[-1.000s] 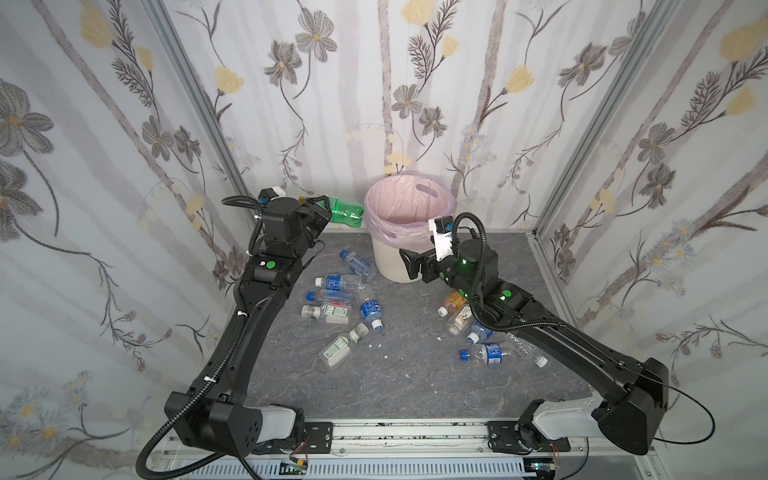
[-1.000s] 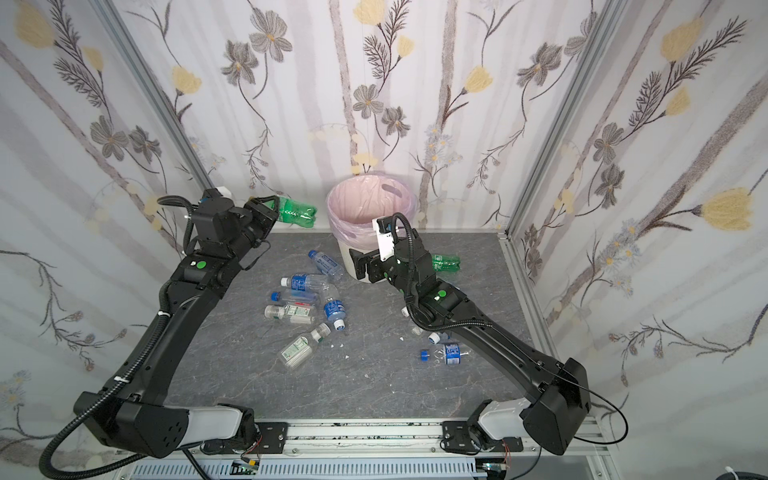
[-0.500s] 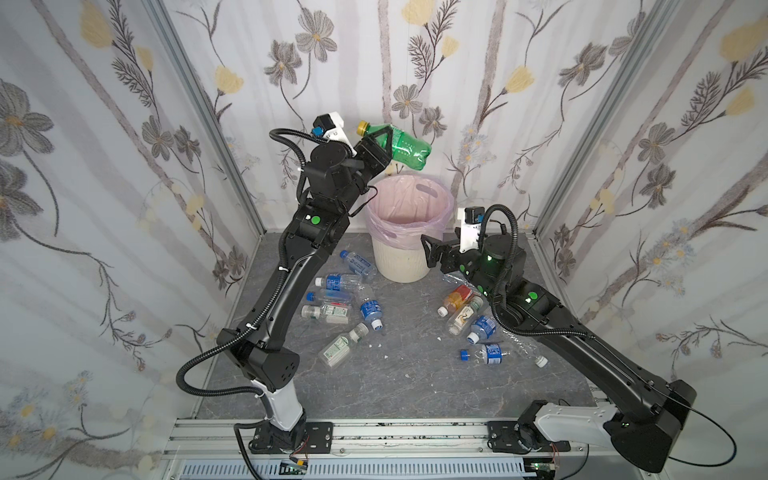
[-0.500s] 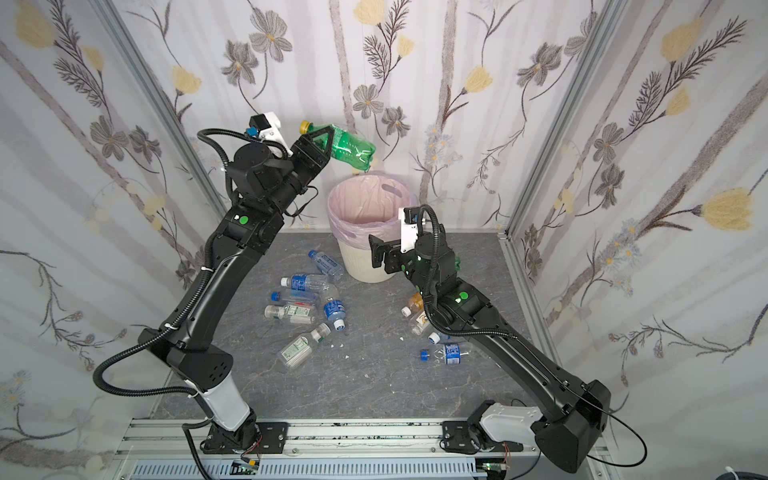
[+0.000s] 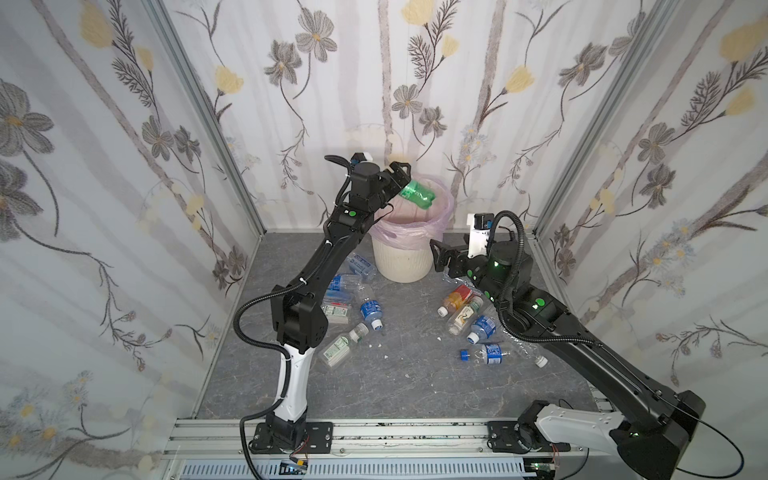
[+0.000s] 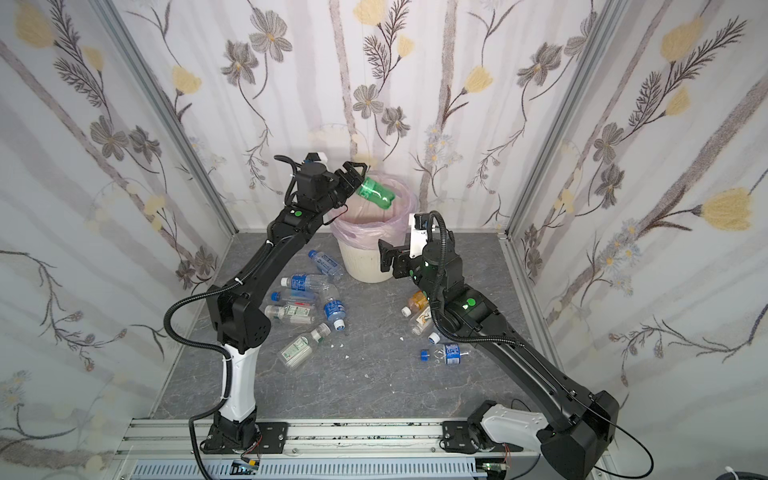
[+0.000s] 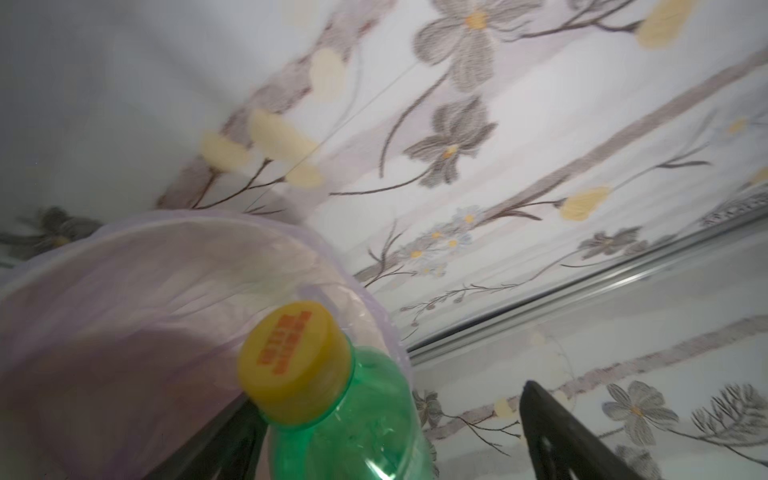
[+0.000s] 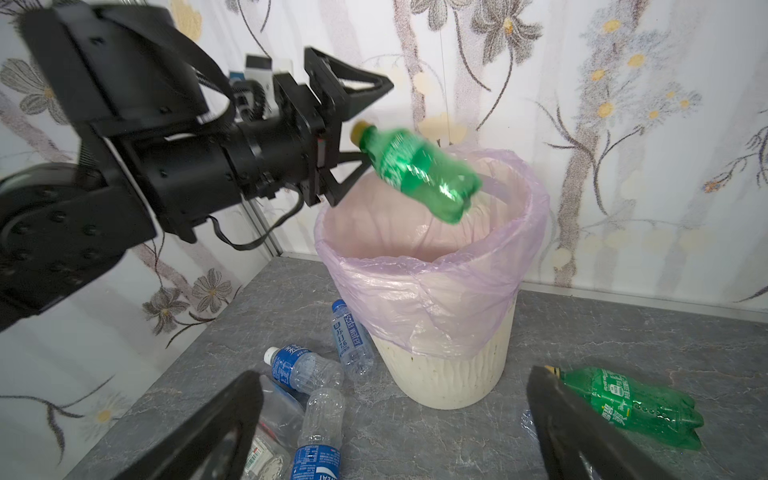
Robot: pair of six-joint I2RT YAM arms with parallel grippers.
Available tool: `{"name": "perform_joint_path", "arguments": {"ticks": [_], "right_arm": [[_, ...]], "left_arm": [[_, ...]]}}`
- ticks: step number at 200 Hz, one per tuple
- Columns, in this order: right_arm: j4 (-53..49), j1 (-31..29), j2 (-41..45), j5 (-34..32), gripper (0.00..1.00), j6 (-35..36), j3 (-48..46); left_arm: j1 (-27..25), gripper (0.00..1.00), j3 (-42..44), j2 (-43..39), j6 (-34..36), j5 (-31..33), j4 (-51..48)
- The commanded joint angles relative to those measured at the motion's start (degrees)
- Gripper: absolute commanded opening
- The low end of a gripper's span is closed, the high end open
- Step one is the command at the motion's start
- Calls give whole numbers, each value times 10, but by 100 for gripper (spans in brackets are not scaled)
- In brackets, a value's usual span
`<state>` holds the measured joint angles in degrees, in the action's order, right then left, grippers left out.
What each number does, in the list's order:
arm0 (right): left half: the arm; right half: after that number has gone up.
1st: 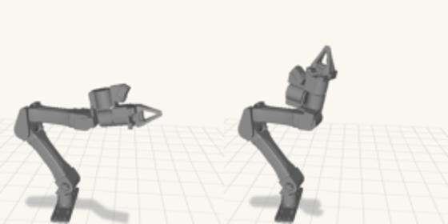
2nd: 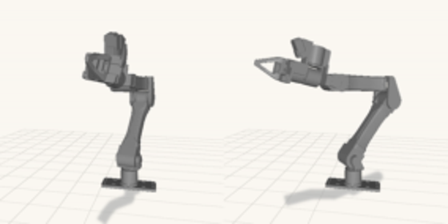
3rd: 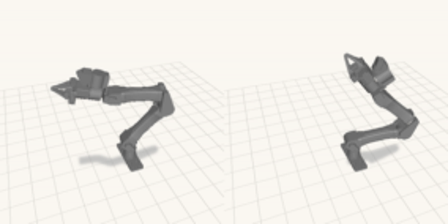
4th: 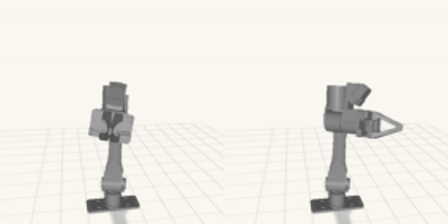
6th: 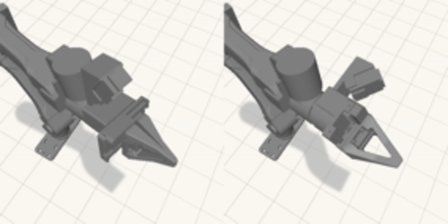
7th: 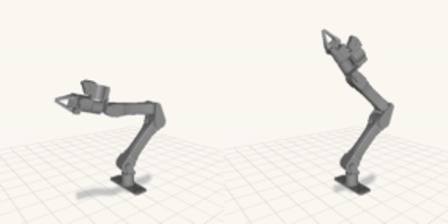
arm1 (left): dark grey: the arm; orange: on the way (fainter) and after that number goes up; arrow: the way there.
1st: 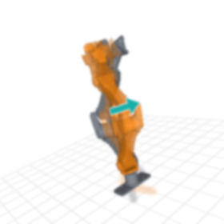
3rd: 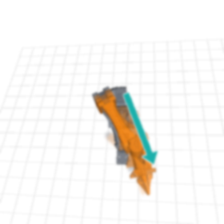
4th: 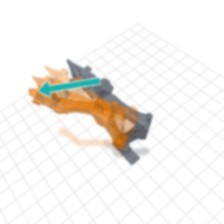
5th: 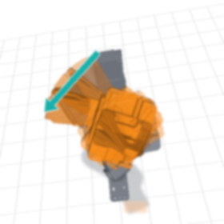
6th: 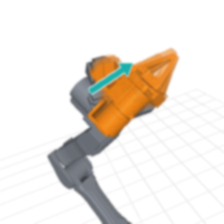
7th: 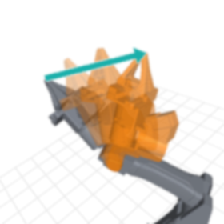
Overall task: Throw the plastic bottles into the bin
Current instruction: 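Open the left gripper to drop the Sprite bottle into the bin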
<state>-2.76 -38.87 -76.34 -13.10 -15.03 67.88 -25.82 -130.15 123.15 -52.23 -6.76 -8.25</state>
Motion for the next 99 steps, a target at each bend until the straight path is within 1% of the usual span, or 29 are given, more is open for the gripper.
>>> {"name": "perform_joint_path", "arguments": {"ticks": [1, 64, 99], "right_arm": [[4, 1, 15, 2, 100, -11, -13], [16, 2, 21, 7, 100, -23, -36], [16, 2, 25, 2, 100, -26, -43]], "left_arm": [[-28, 100, 3, -53, 27, 1, 41], [-44, 100, 56, -98, 61, 12, 38], [-57, 100, 79, -124, 102, 24, 35]]}}
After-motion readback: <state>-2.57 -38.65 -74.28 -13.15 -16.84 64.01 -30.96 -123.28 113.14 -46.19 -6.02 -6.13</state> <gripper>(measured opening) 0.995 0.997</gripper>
